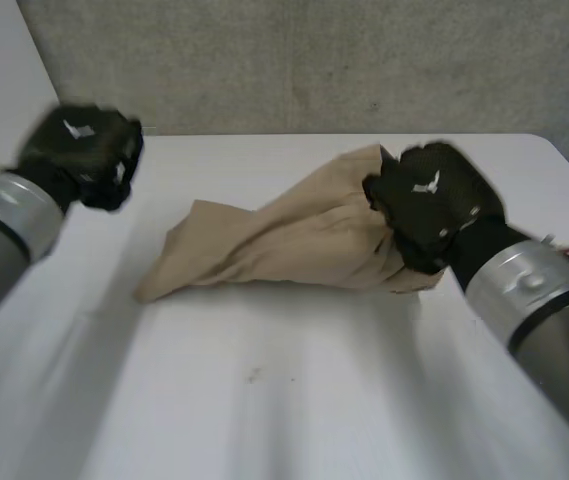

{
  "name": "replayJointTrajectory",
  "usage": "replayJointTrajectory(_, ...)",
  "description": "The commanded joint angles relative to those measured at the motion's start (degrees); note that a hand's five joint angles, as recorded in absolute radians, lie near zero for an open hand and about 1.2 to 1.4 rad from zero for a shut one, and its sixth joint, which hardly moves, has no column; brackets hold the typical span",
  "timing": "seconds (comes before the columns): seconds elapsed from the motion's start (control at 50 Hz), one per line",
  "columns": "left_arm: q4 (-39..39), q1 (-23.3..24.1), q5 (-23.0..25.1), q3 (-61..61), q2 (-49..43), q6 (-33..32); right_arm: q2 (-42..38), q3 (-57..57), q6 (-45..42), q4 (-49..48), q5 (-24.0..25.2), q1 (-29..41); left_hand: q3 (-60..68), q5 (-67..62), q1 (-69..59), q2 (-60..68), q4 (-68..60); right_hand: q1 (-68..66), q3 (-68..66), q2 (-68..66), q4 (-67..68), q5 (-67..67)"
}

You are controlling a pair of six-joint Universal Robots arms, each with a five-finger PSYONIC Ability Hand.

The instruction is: Fold the shorts.

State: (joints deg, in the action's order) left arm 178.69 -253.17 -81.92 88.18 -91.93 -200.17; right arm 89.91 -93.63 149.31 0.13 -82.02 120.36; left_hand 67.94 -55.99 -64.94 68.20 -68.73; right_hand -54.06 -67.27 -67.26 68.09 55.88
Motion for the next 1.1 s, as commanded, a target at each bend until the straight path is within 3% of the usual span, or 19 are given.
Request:
replayJointTrajectory(0.02, -0.9, -0.4, 0.4, -1.1, 8.0, 5.1, 2.8, 9.5, 6.8, 12.2, 1.5, -2.0, 12.1, -14.0, -15.1, 11.8, -11.3, -25.9, -12.7, -12.7, 11.9, 14.1)
replayJointTrajectory(0.08, -0.9, -0.1, 0.3, -0.5, 7.2, 5.2, 1.6, 12.1, 8.3, 12.9, 1.9, -3.5, 12.1, -14.0, -15.1, 11.8, -11.3, -25.9, -12.7, -12.7, 11.9, 14.1)
replayJointTrajectory(0.1, -0.9, 0.1, 0.2, -0.1, 5.9, 5.3, 0.4, 12.8, 8.5, 12.7, 1.8, -3.7, -2.2, 0.3, -0.8, -2.5, 3.0, -25.9, -12.7, -12.7, 11.9, 14.1)
replayJointTrajectory(0.18, -1.4, 2.1, -0.2, 0.5, 0.9, 6.0, -9.5, 18.0, 10.6, 11.7, 1.0, -4.7, -30.4, 28.5, 27.4, -30.7, 31.2, -25.9, -12.7, -12.7, 11.9, 14.1)
replayJointTrajectory(0.26, -1.2, 5.5, -0.8, 3.0, -2.0, 8.0, -18.9, 24.4, 13.9, 11.8, -0.8, -5.9, -31.6, 29.7, 28.6, -31.9, 32.4, -25.9, -12.7, -12.7, 11.9, 14.1)
replayJointTrajectory(0.32, -0.7, 6.0, -0.6, 5.6, -2.5, 9.2, -24.4, 28.8, 14.6, 11.8, -5.1, -6.4, -31.5, 29.5, 28.5, -31.8, 32.3, -25.9, -12.7, -12.7, 11.9, 14.1)
replayJointTrajectory(0.44, 3.5, 6.8, -0.9, 10.4, -3.5, 9.7, -31.0, 34.8, 15.6, 10.4, -10.4, -7.3, -30.6, 28.7, 27.6, -30.9, 31.4, -25.9, -12.7, -12.7, 11.9, 14.1)
replayJointTrajectory(0.56, 4.3, 8.1, -1.0, 12.7, -6.4, 9.8, -33.5, 36.3, 18.8, 7.7, -10.8, -8.8, -27.3, 25.3, 24.3, -27.5, 28.1, -25.9, -12.7, -12.7, 11.9, 14.1)
replayJointTrajectory(0.64, 4.0, 11.7, -1.0, 13.1, -9.5, 10.4, -35.6, 36.9, 20.1, 6.2, -11.6, -9.0, -17.9, 15.9, 14.9, -18.1, 18.7, -25.9, -12.7, -12.7, 11.9, 14.1)
replayJointTrajectory(0.8, 6.4, 12.9, -1.1, 11.9, -16.7, 10.5, -39.1, 39.3, 20.1, 5.0, -16.4, -9.6, -23.9, 21.9, 20.9, -24.2, 24.7, -25.9, -12.7, -12.7, 11.9, 14.1)
replayJointTrajectory(0.98, 16.2, 13.0, -9.7, 4.7, -25.8, 9.7, -41.3, 39.3, 20.0, 3.7, -16.2, -12.5, -27.5, 25.5, 24.4, -27.7, 28.2, -25.9, -12.7, -12.7, 11.9, 14.1)
replayJointTrajectory(1.1, 17.1, 12.9, -11.2, -1.2, -31.5, 9.7, -41.5, 38.0, 20.1, 4.0, -15.7, -13.0, -28.0, 26.0, 25.0, -28.2, 28.7, -25.9, -12.7, -12.7, 11.9, 14.1)
